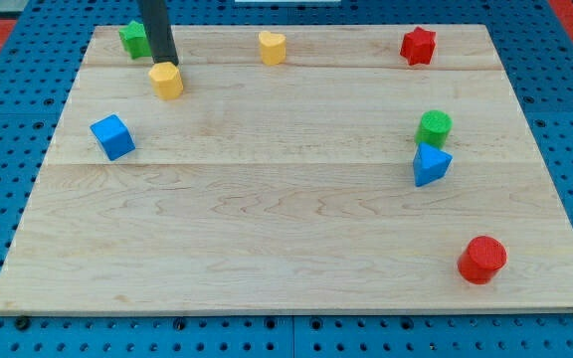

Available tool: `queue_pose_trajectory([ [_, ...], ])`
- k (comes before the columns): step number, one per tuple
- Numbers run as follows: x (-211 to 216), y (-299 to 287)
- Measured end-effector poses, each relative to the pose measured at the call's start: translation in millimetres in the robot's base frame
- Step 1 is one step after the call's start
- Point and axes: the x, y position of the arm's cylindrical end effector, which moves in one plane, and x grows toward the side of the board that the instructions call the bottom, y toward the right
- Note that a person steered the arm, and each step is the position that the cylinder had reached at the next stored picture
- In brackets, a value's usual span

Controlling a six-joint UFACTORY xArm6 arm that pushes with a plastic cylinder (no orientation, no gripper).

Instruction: Push the hexagon towards the bottom center

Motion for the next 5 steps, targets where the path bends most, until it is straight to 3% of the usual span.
queue_pose_trajectory([
  [1,52.4,63.0],
  [2,95.5,67.3],
  [3,15.1,33.1],
  [4,8.1,-13.9],
  [5,62.2,39.4],
])
